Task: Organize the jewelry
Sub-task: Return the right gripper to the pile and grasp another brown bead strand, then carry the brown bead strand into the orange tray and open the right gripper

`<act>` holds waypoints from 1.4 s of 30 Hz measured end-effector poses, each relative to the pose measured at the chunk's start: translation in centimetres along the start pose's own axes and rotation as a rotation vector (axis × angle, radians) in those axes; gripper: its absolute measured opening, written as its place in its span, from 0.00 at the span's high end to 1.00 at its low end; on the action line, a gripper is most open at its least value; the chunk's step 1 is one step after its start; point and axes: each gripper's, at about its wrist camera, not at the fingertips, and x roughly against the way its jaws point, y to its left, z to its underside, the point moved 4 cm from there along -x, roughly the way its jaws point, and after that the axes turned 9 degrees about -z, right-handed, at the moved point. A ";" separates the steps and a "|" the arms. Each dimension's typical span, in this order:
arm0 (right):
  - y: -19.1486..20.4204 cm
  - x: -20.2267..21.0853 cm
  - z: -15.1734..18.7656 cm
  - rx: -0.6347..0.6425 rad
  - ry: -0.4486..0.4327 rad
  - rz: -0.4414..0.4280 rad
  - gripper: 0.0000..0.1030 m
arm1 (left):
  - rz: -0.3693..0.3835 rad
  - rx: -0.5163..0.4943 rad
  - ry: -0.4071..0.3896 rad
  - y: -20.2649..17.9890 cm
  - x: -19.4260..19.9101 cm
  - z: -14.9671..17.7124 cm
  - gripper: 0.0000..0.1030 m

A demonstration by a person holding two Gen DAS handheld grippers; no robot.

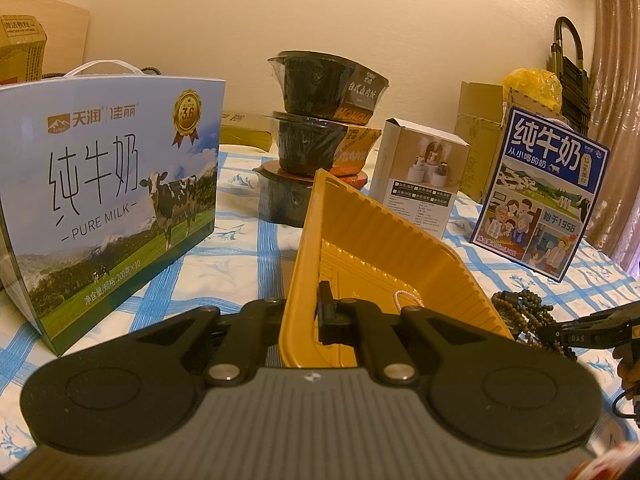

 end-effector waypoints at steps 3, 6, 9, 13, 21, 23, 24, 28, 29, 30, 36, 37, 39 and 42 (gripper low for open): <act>-0.4 0.9 -0.6 -0.019 -0.024 -0.012 0.93 | 0.001 -0.002 -0.001 0.0 0.0 -0.1 0.95; -0.9 2.6 -2.0 -0.045 -0.077 -0.028 0.93 | 0.001 -0.003 -0.002 -0.1 0.0 -0.1 0.95; -1.1 5.0 -4.2 -0.064 -0.150 -0.054 0.93 | 0.001 -0.004 -0.002 -0.1 0.0 -0.1 0.95; -0.6 8.4 -7.1 -0.067 -0.249 -0.096 0.93 | 0.001 -0.004 -0.002 -0.1 0.0 -0.1 0.95; 1.6 13.8 -11.0 -0.019 -0.357 -0.151 0.93 | 0.002 -0.007 -0.005 -0.1 -0.1 -0.2 0.95; 2.0 14.7 -11.5 -0.021 -0.372 -0.170 0.93 | 0.001 -0.007 -0.005 -0.1 -0.1 -0.2 0.95; 2.2 15.1 -11.7 -0.022 -0.377 -0.178 0.93 | 0.002 -0.007 -0.005 -0.1 -0.1 -0.2 0.95; 3.4 16.6 -12.5 -0.014 -0.406 -0.212 0.93 | 0.002 -0.006 -0.004 -0.1 -0.1 -0.2 0.95; 3.7 16.9 -12.7 -0.012 -0.412 -0.222 0.93 | 0.002 -0.006 -0.004 -0.1 -0.1 -0.2 0.95; 4.0 17.1 -12.9 -0.010 -0.418 -0.232 0.93 | 0.002 -0.006 -0.004 -0.1 -0.1 -0.2 0.95; 6.8 18.3 -14.7 -0.015 -0.445 -0.343 0.93 | 0.002 -0.002 -0.007 -0.1 0.0 -0.2 0.95; 7.4 18.3 -14.9 -0.015 -0.442 -0.366 0.93 | 0.002 0.001 -0.007 -0.1 0.0 -0.2 0.95; 8.7 17.9 -15.4 -0.015 -0.435 -0.409 0.93 | 0.002 0.004 -0.005 0.0 -0.1 -0.1 0.95; 10.9 16.8 -15.9 -0.012 -0.419 -0.465 0.93 | 0.005 0.006 -0.005 0.1 0.0 -0.1 0.95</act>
